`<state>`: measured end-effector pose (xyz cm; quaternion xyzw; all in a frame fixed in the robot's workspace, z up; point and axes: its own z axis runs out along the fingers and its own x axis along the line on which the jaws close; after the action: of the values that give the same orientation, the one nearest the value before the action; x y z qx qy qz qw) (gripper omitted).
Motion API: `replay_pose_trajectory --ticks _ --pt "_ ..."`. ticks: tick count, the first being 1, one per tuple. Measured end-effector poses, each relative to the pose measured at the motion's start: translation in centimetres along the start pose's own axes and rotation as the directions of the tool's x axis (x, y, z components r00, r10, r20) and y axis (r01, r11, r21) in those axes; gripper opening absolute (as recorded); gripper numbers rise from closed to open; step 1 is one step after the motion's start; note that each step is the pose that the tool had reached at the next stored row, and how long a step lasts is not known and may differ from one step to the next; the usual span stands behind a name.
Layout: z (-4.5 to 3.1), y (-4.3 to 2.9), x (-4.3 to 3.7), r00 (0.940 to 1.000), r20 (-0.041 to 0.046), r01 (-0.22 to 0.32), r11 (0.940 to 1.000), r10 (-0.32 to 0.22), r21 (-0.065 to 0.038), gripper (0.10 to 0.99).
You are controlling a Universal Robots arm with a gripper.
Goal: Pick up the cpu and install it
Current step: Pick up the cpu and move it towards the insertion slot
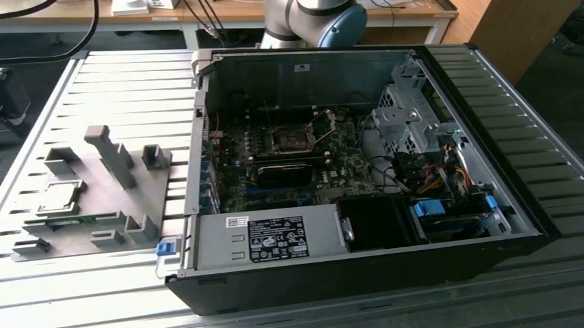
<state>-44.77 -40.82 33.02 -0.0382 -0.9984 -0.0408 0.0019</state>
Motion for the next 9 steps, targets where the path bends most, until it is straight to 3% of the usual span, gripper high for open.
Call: replay_pose_trajectory --ticks 9 --pt "0.39 -0.27 -0.02 1.0 0.0001 0.0 1.0 0.0 -0.001 0.588"
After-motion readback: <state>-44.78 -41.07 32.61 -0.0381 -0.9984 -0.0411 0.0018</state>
